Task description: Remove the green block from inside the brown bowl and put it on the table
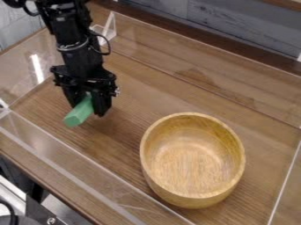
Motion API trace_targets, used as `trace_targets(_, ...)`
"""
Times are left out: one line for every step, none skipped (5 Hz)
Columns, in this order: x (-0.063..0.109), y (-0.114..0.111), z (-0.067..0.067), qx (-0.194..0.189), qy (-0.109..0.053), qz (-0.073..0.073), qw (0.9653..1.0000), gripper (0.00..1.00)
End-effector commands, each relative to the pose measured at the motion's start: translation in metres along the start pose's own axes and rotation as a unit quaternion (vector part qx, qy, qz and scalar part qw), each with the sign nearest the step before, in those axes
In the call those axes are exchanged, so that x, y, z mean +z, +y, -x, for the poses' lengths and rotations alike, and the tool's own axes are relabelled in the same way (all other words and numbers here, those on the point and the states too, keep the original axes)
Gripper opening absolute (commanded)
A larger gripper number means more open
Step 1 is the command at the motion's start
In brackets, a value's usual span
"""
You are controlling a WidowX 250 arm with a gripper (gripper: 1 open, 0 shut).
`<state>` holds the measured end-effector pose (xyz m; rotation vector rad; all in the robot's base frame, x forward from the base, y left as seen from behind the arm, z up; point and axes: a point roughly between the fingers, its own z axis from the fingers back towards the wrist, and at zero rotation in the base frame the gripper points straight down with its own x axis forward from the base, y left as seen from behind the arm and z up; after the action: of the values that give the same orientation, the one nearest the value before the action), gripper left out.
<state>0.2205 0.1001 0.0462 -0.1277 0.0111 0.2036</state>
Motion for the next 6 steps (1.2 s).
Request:
trace_targets(0.013, 0.000, -0.014, -0.010, -0.021, -0.007, 0.9997, 1.00)
trace_targets(0.018, -0.002, -0.020, -0.012, -0.017, -0.006, 0.9998, 1.00)
trace_targets(0.023, -0.004, -0.025, -0.014, -0.014, -0.005, 0.9998, 1.00)
trace_targets(0.028, -0.006, -0.030, -0.018, -0.013, -0.004, 0.9997, 1.00)
trace_targets(0.030, -0.008, -0.033, -0.020, -0.010, -0.002, 0.9997, 1.00)
trace_targets(0.032, -0.011, -0.037, -0.022, -0.007, 0.000, 0.9997, 1.00)
